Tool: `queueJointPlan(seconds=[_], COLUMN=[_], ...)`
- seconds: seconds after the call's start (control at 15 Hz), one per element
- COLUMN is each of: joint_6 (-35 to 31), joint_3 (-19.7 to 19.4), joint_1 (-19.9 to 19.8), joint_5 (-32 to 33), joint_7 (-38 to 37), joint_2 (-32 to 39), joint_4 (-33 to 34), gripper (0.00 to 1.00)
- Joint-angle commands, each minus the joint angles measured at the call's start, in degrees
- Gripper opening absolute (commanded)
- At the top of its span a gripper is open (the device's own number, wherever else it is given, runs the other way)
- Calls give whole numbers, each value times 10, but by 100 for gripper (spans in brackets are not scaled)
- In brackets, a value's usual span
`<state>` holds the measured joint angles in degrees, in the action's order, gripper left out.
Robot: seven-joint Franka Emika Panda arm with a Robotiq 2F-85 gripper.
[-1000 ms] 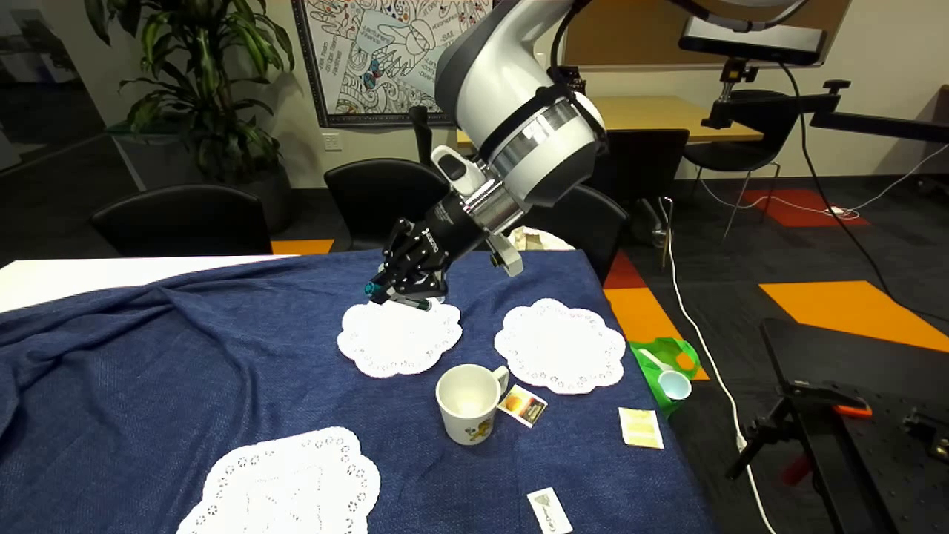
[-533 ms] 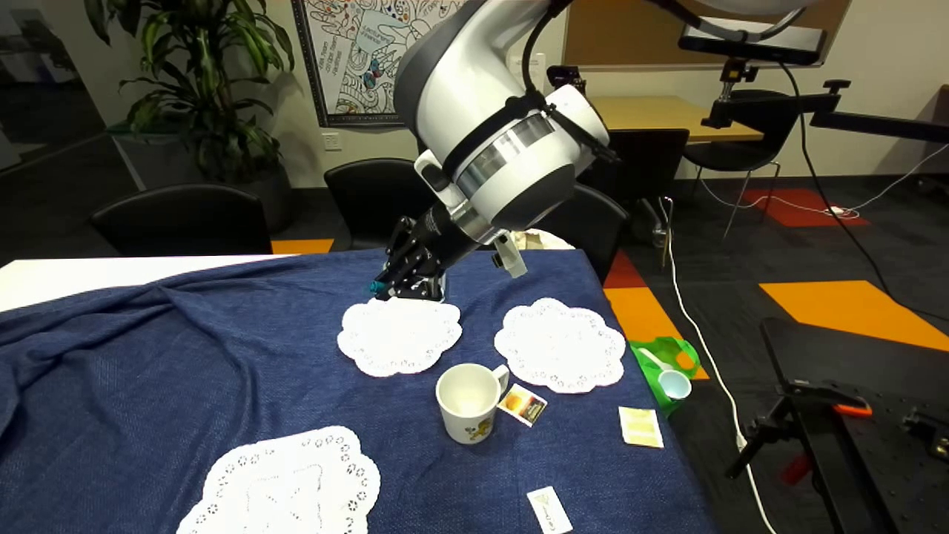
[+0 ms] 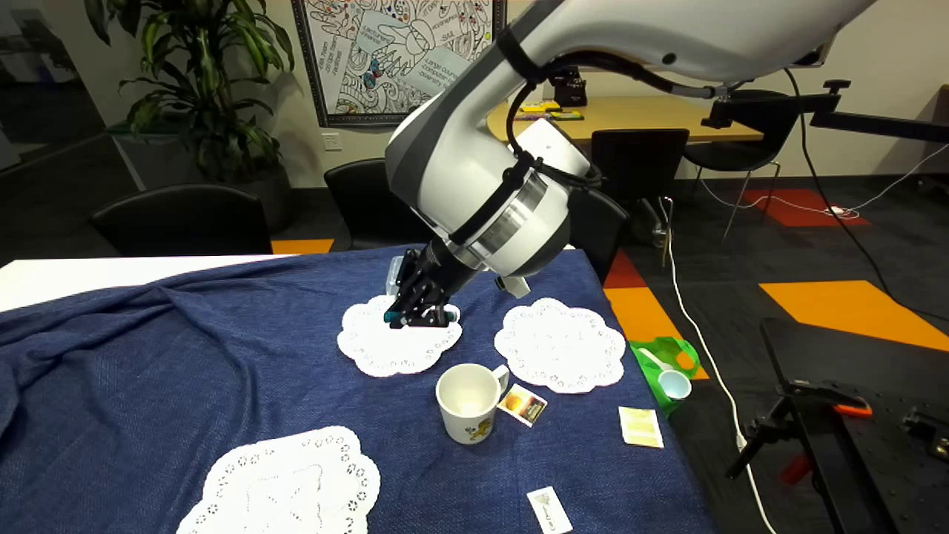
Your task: Remove the green marker from the white mug and place it on the table
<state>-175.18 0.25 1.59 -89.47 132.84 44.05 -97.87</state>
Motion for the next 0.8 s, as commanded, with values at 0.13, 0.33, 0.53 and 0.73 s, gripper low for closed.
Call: queueJointPlan(seconds=[0.13, 0.33, 0.53, 0.73], joint_6=[-2, 0, -8, -15], joint_3=[-40, -58, -66, -54], joint_1=[28, 41, 49, 44], joint_5=[113, 155, 171, 157], joint_7=[-141, -188, -204, -177], joint_2=[31, 37, 30, 6], joint_4=[10, 14, 13, 3], gripper=[53, 74, 97, 100])
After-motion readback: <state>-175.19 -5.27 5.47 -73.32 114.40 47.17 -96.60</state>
